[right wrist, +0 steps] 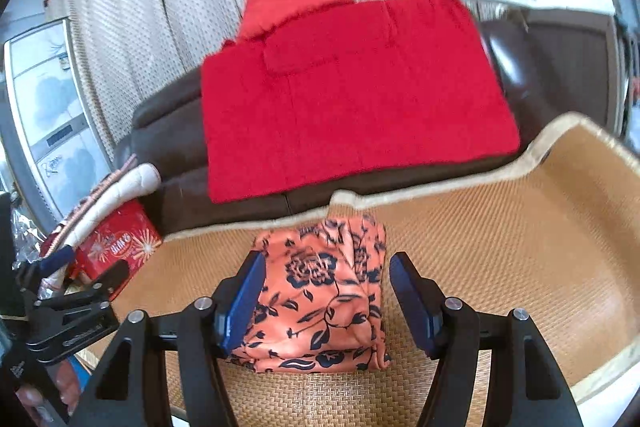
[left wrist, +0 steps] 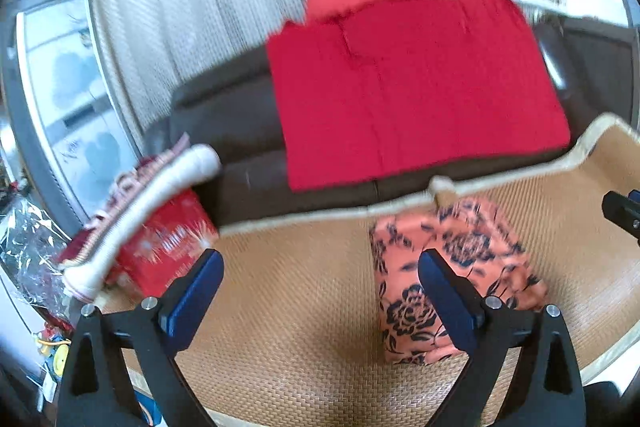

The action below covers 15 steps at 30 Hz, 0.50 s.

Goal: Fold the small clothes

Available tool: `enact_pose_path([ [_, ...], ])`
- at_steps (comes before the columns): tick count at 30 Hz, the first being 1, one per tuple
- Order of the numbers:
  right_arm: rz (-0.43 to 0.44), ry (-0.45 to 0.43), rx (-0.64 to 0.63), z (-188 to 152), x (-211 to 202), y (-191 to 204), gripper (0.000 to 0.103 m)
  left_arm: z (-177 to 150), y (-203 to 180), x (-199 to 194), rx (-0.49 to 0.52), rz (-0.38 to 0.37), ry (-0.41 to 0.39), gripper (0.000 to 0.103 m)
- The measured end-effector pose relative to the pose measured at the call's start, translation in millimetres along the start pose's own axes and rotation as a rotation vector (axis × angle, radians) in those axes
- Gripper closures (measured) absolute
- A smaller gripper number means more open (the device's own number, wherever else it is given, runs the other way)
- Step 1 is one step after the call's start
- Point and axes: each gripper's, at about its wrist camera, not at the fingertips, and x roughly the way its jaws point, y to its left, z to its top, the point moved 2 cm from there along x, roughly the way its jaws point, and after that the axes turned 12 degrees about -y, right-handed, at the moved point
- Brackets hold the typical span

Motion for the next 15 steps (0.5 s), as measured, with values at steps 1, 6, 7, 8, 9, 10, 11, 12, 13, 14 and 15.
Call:
enact_pose_path([
  [1,-0.003,-0.020,-0.008,6,-10,2,0.034,6,3,-10,-0.003,0.001,-0.022,0.005],
  [6,-0.002,-0.084,-0.045,32,-58,18,0.034,31,16,-56,-0.034,-0.004,-0.101,0.005],
  [7,-0.001,-0.090,-0.053,34,-64,19,0.034,36,18,-65,-0.046,-0.009,-0.113,0.005],
  [8,0.000,-0.099,-0.063,37,-72,23,0.034,39,20,-71,-0.056,-0.014,-0.122,0.005],
  [9,0.004,-0.105,-0.069,40,-81,27,0.034,43,23,-79,-0.070,-0.020,-0.132,0.005],
  [10,0.009,-0.114,-0.072,43,-90,30,0.034,46,25,-84,-0.080,-0.025,-0.140,0.004],
  [11,0.014,-0.125,-0.073,46,-98,33,0.033,50,28,-91,-0.092,-0.027,-0.148,0.002],
  [12,0.018,-0.133,-0.075,47,-104,34,0.032,53,31,-98,-0.103,-0.030,-0.160,0.000],
  [13,0.019,-0.145,-0.076,50,-111,35,0.032,55,34,-105,-0.113,-0.032,-0.174,0.000],
  [14,0.021,-0.160,-0.078,53,-120,38,0.032,58,38,-113,-0.125,-0.035,-0.191,0.000],
  [15,0.026,-0.166,-0.081,55,-122,37,0.032,60,39,-118,-0.133,-0.036,-0.202,0.000],
])
